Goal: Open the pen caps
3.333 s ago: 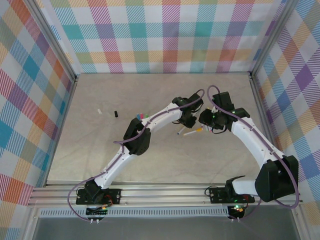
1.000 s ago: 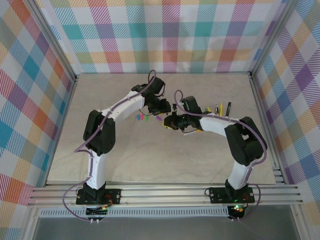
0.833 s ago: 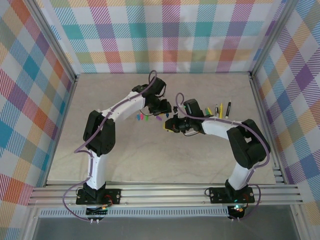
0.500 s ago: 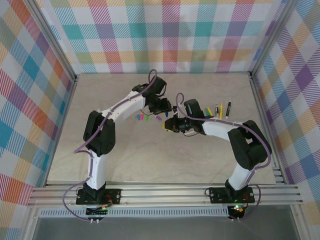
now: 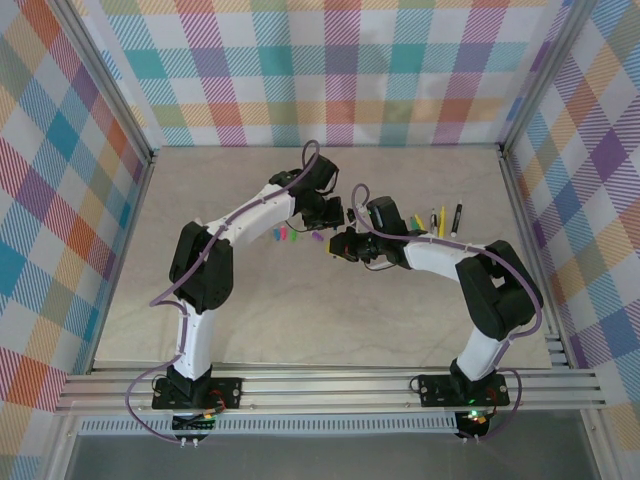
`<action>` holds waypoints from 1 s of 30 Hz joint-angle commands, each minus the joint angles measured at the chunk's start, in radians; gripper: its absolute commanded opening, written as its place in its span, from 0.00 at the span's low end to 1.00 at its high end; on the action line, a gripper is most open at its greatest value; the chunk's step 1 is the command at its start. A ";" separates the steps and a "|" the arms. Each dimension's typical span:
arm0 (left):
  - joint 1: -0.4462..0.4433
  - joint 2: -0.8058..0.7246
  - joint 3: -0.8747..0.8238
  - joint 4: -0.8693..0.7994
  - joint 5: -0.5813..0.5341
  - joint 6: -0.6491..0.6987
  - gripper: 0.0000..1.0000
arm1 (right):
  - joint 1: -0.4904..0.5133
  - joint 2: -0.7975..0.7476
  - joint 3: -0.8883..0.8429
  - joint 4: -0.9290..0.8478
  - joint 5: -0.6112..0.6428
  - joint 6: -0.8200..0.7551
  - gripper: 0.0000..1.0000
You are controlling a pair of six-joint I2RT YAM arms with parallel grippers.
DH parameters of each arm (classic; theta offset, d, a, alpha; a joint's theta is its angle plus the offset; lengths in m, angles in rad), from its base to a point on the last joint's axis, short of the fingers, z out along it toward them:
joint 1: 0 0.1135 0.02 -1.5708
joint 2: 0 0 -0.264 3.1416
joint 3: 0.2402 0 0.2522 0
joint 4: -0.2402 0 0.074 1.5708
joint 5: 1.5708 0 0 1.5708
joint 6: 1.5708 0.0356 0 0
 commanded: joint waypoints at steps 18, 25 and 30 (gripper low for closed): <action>0.119 0.424 0.596 -0.264 -0.128 -0.059 0.00 | 0.064 -0.492 -0.252 -0.383 0.232 -0.020 0.00; 0.076 0.289 0.304 -0.179 -0.111 -0.058 0.00 | -0.115 -0.212 0.101 -0.641 0.380 -0.274 0.00; 0.047 0.262 0.220 -0.174 -0.138 -0.054 0.00 | -0.163 -0.007 0.300 -0.756 0.433 -0.369 0.00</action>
